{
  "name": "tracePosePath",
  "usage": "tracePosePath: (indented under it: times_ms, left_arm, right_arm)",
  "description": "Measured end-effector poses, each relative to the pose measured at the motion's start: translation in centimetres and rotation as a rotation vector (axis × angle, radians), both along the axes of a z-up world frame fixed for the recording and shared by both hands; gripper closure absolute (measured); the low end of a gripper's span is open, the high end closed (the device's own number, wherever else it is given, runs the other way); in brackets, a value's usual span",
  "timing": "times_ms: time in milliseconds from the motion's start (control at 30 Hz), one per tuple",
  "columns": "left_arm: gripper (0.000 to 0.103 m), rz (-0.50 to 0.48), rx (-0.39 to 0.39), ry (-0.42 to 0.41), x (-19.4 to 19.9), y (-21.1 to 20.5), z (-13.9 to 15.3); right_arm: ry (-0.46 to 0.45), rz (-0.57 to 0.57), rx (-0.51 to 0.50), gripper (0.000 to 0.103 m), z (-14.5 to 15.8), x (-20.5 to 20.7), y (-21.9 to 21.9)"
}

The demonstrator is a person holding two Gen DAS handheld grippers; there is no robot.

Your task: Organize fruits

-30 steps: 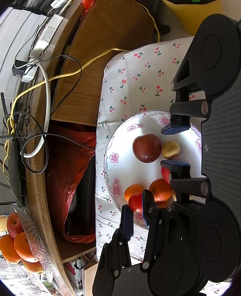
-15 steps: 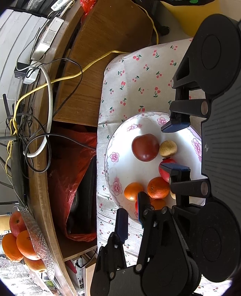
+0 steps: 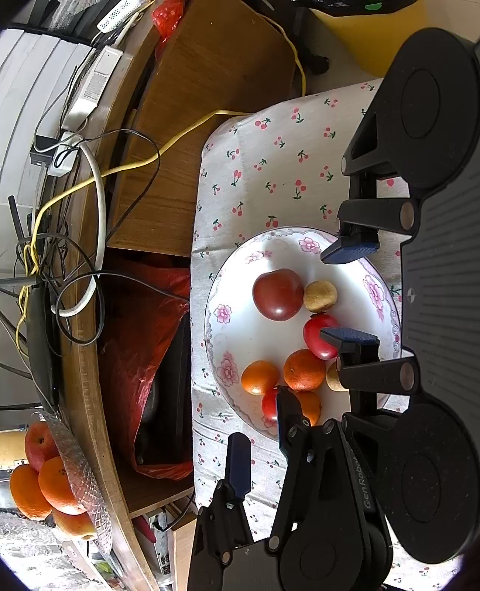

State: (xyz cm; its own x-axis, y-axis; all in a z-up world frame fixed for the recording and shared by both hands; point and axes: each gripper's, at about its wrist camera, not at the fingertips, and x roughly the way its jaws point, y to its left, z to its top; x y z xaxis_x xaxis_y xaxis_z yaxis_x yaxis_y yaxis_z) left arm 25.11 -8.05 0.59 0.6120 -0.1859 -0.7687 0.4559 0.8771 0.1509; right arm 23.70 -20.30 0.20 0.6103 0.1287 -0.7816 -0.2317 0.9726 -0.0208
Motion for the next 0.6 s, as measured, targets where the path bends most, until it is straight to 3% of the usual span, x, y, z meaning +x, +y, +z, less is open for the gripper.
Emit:
tracePosePath:
  times_ms: [267,600]
  left_arm:
    - [0.039,0.024,0.012,-0.004,-1.7,0.5,0.3]
    - [0.024,0.055,0.022,-0.034,-4.6,0.9,1.0]
  right_arm:
    - [-0.003,-0.005,0.007,0.069,0.3,-1.4,0.2]
    - [-0.008,-0.032,0.022,0.069,0.7,-3.8,0.2]
